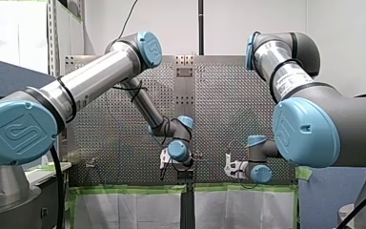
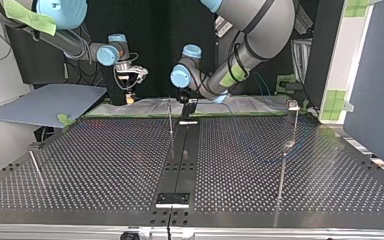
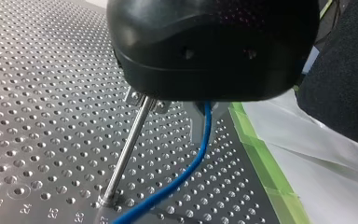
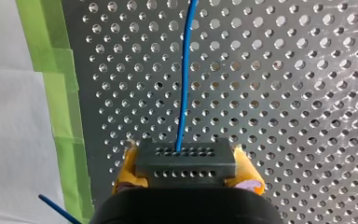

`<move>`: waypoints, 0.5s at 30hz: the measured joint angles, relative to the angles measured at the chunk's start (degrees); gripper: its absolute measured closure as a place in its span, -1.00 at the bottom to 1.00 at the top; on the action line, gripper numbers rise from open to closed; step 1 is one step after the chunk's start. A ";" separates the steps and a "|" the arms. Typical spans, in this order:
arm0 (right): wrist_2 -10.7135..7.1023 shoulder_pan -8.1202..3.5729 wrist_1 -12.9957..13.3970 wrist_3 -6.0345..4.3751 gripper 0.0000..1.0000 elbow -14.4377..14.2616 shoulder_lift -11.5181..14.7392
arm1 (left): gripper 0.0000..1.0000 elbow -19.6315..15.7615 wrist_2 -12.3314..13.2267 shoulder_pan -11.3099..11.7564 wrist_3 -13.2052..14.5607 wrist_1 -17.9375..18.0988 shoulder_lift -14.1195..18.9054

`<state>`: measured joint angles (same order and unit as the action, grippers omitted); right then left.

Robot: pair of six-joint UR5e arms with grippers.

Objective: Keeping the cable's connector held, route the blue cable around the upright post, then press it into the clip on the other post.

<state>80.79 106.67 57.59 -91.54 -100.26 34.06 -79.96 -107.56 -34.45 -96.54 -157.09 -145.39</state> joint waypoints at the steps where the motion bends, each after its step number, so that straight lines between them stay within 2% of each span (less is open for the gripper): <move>1: 0.00 -0.01 0.01 -0.04 1.00 0.03 0.00 | 1.00 0.00 0.23 0.15 -0.04 0.00 0.00; 15: -0.29 -0.23 -0.04 -0.18 1.00 0.82 0.00 | 1.00 0.42 3.52 1.92 -2.33 -0.05 -0.06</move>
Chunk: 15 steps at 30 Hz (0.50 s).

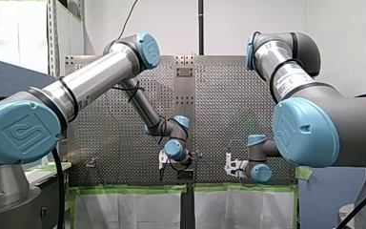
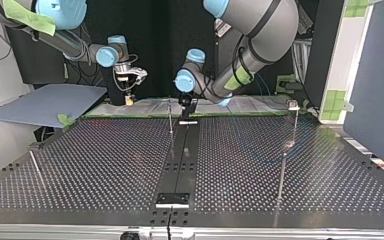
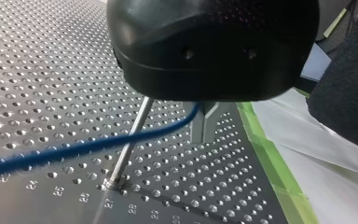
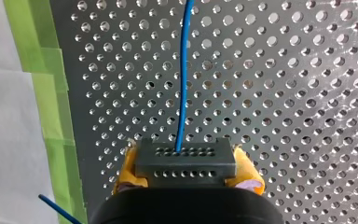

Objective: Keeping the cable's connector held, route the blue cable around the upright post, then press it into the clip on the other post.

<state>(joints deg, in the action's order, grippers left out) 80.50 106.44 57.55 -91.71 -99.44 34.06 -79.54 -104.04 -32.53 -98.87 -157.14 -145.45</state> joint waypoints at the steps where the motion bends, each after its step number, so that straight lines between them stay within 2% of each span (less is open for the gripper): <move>1: -0.01 -0.01 -0.08 0.03 1.00 0.12 0.00 | 1.00 0.17 0.22 0.07 -0.13 -0.01 0.00; 7: -0.06 -0.13 -0.47 0.20 1.00 0.67 0.00 | 1.00 1.88 2.34 0.73 -1.81 -0.17 0.02; 15: -0.07 -0.20 -0.54 0.28 1.00 1.09 -0.01 | 1.00 3.48 3.69 1.96 -3.14 -1.22 -0.88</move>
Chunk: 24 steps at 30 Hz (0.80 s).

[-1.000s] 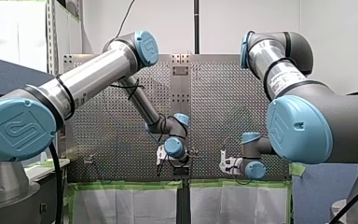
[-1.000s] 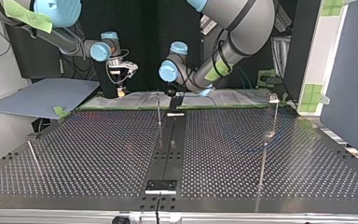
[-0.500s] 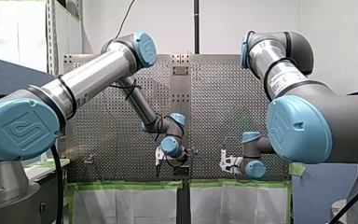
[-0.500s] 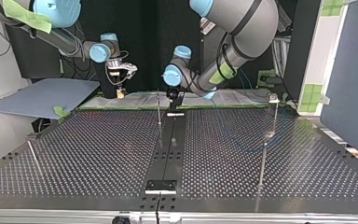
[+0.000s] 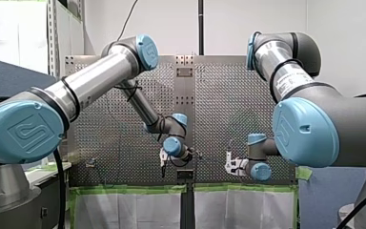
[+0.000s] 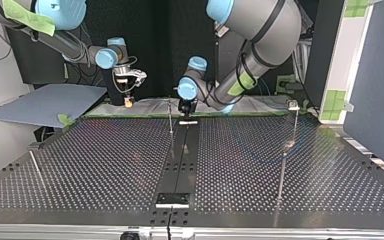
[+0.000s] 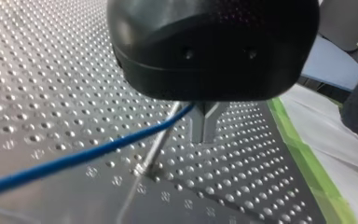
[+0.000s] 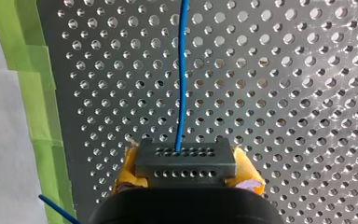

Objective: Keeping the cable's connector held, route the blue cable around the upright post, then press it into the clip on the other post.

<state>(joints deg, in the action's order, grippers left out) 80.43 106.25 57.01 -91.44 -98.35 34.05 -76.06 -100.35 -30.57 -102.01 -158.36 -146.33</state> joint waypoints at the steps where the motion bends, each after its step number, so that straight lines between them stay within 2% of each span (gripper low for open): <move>1: 0.00 -0.01 -0.01 0.01 1.00 0.03 0.00 | 1.00 0.33 0.13 0.03 -0.01 -0.31 -0.33; 9: 0.00 -0.09 0.17 -0.02 1.00 0.24 0.01 | 1.00 2.31 1.31 0.35 -0.14 -2.12 -2.73; 24: 0.05 -0.37 -1.28 -0.19 1.00 2.45 0.01 | 1.00 4.50 1.83 1.86 -2.05 -2.67 -2.85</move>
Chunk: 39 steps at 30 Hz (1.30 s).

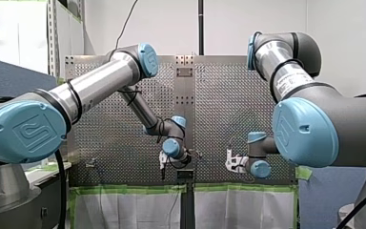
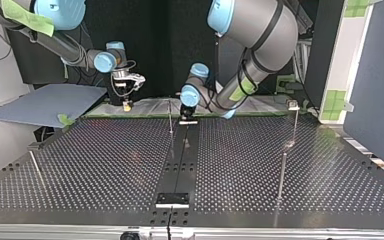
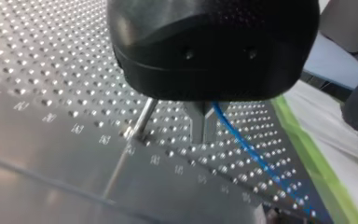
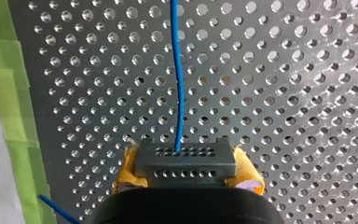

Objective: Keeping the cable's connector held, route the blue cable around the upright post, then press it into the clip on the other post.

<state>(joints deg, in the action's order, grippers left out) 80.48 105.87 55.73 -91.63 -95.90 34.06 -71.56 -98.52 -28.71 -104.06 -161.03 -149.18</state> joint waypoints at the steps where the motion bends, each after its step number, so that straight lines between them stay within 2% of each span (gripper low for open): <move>1: 0.02 -0.04 -0.08 -0.02 1.00 0.14 0.00 | 1.00 0.05 -0.16 0.12 -0.19 0.01 0.00; 14: 0.18 -0.85 -1.01 -0.30 1.00 2.59 -0.05 | 1.00 1.56 -1.83 0.95 -2.40 -0.55 0.00; 23: 0.28 -1.49 -2.73 -0.37 1.00 5.16 -0.06 | 1.00 1.70 -2.91 1.14 -3.15 -0.84 -0.02; 28: 0.45 -1.71 -3.34 -0.24 1.00 5.54 -0.08 | 1.00 1.71 -1.63 0.98 -2.89 -0.87 -0.01; 29: 0.46 -1.70 -3.40 -0.21 1.00 5.56 -0.08 | 0.79 1.71 -1.34 0.88 -2.65 -0.87 0.00; 30: 0.47 -1.70 -3.47 -0.16 1.00 5.57 -0.08 | 0.79 1.72 -1.14 0.74 -2.25 -0.89 0.01; 32: 0.47 -1.69 -3.53 -0.10 1.00 5.57 -0.08 | 0.48 1.72 -1.20 0.46 -1.53 -1.05 0.01; 33: 0.46 -1.69 -3.58 -0.06 1.00 5.58 -0.08 | 0.48 1.72 -1.38 0.27 -1.05 -1.28 0.01; 34: 0.45 -1.69 -3.64 -0.04 1.00 5.58 -0.08 | 0.41 1.72 -1.44 0.13 -0.67 -1.49 0.02; 35: 0.45 -1.69 -3.72 -0.02 1.00 5.58 -0.08 | 0.25 1.72 -1.39 -0.03 -0.28 -1.73 0.05; 36: 0.44 -1.68 -3.81 0.00 1.00 5.59 -0.08 | 0.25 1.72 -1.15 -0.25 0.28 -2.12 0.10; 37: 0.42 -1.68 -3.89 0.01 1.00 5.59 -0.08 | -0.07 1.71 -0.88 -0.40 0.70 -2.44 0.12; 39: 0.44 -1.68 -4.13 0.02 1.00 5.59 -0.08 | -0.07 1.71 -0.23 -0.68 1.65 -3.23 0.14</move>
<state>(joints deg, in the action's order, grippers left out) 80.91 104.20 51.59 -91.61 -90.32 33.98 -69.85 -98.75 -29.39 -102.41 -164.25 -149.04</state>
